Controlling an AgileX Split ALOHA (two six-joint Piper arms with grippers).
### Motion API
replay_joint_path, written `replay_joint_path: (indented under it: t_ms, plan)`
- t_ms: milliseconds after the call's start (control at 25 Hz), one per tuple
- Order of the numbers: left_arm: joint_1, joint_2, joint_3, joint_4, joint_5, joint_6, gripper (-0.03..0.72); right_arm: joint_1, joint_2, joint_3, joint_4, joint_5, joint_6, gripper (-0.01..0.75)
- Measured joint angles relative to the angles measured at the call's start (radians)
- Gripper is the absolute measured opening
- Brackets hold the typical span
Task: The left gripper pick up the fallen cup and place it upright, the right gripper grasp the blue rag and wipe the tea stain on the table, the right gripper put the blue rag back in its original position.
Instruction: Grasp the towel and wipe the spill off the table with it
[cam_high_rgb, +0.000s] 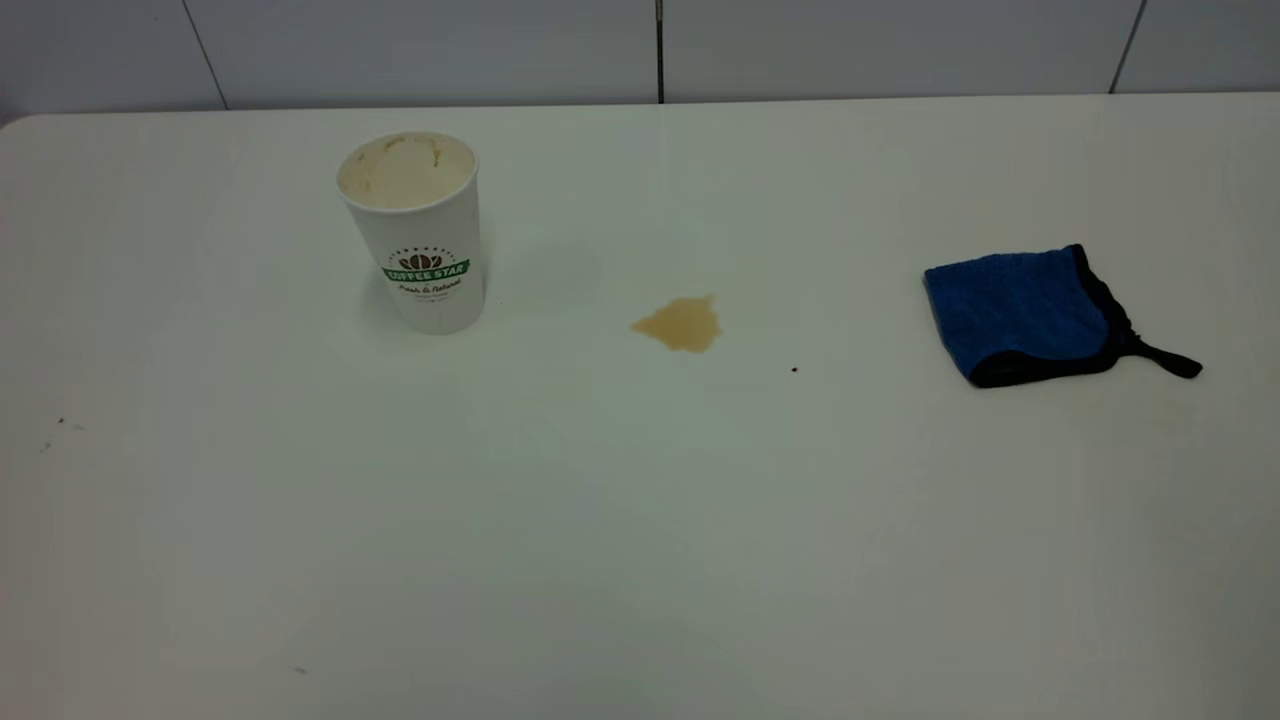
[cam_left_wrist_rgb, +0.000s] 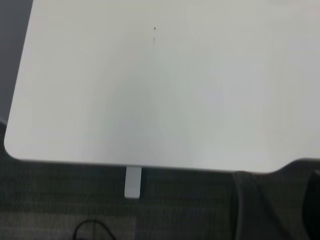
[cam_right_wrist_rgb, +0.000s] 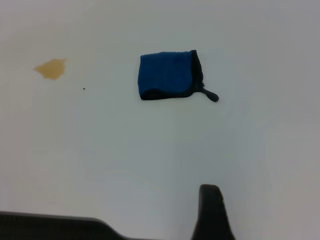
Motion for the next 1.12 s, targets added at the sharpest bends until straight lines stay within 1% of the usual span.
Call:
replay_joint_path:
  t_ms: [600, 1120]
  plan:
    - [0.0, -0.14, 0.005, 0.0, -0.002, 0.001, 0.296, 0.0, 0.0, 0.0, 0.0, 0.0, 0.0, 0.573]
    - [0.0, -0.143, 0.005, 0.0, -0.001, 0.001, 0.296, 0.0, 0.0, 0.0, 0.0, 0.0, -0.001, 0.573]
